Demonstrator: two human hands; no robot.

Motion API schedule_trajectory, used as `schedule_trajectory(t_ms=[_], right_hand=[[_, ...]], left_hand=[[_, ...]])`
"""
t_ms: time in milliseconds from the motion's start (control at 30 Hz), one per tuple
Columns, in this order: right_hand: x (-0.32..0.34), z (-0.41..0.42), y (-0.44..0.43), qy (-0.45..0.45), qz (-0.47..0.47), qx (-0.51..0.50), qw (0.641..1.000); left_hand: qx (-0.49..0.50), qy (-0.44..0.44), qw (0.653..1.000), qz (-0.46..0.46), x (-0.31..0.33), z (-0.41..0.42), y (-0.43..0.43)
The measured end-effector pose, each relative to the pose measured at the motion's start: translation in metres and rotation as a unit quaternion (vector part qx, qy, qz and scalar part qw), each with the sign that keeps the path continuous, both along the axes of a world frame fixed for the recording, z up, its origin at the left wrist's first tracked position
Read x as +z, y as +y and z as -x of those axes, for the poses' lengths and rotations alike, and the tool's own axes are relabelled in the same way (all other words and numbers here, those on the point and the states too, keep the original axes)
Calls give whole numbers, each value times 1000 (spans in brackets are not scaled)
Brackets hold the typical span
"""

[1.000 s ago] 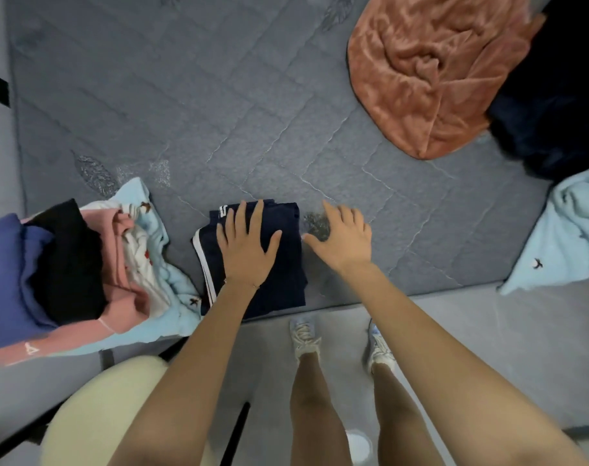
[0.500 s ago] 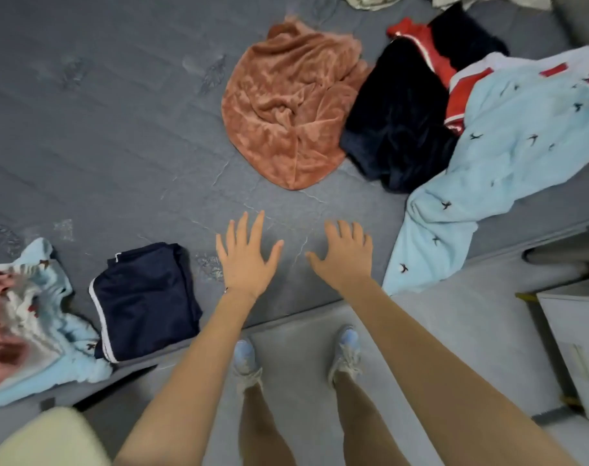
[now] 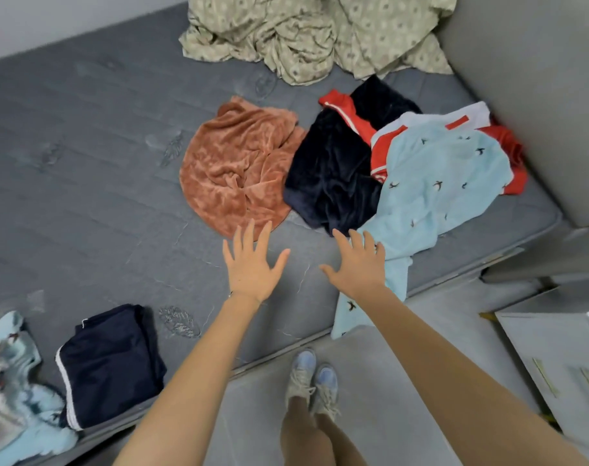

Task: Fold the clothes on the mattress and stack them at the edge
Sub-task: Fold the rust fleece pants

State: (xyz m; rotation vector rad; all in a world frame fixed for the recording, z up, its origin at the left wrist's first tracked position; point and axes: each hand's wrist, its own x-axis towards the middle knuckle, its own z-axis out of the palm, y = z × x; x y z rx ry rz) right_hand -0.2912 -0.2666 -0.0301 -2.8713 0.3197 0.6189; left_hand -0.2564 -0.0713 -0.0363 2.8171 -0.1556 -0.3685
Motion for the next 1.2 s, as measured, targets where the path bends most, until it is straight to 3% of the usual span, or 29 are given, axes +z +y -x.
schedule_trajectory(t_ms=[500,867,1200], right_hand=[[-15,-66,-66,-12,11,-53,998],[-51,-157,-88,-9,-30,61,998],[-110,-258,-31,11,-71,155,985]], left_hand=[[-21,38,999,9,-28,-91,-48],[131,62,989,6,-72,-143,-54],[249,98,963,30,-136,-177,-4]])
